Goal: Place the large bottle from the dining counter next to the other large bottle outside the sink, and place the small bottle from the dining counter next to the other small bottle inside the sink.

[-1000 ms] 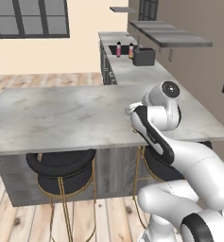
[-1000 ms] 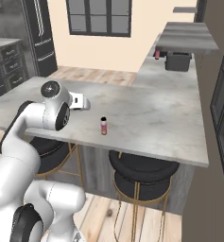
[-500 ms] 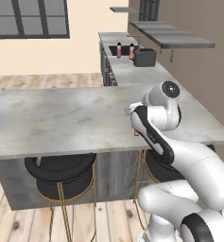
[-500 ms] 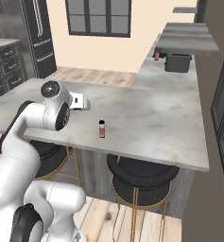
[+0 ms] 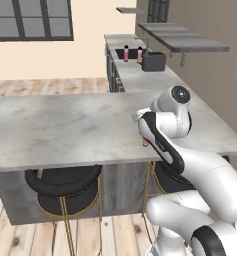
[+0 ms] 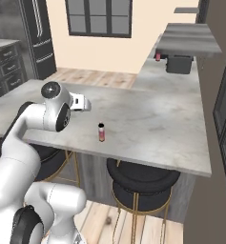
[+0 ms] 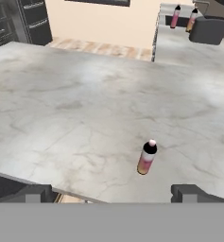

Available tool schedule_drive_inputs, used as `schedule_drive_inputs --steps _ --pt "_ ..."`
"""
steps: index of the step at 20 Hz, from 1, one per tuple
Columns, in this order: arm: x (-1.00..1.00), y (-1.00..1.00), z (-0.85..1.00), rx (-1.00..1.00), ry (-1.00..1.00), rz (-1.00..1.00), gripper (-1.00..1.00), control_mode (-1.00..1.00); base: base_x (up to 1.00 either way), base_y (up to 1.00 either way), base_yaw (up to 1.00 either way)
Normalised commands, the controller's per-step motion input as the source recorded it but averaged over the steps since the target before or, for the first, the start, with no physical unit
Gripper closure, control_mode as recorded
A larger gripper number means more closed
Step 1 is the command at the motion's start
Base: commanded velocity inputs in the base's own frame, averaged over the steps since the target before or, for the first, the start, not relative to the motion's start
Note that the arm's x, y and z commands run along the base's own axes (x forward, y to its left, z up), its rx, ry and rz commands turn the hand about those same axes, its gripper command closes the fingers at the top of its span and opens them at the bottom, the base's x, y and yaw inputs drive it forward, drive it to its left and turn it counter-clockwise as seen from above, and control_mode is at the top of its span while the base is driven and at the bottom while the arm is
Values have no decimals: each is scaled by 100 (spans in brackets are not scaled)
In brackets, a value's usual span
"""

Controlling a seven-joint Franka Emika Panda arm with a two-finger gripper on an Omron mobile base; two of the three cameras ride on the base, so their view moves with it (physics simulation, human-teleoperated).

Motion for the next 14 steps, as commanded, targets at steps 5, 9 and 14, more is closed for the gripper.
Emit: schedule_drive_inputs --steps 5,9,14 --pt "0 0 0 0 0 0 -100 100 33 -6 0" --pt "0 0 0 0 0 0 -100 100 7 0 1" --pt "0 0 -1 0 0 0 -100 -100 2 0 0"
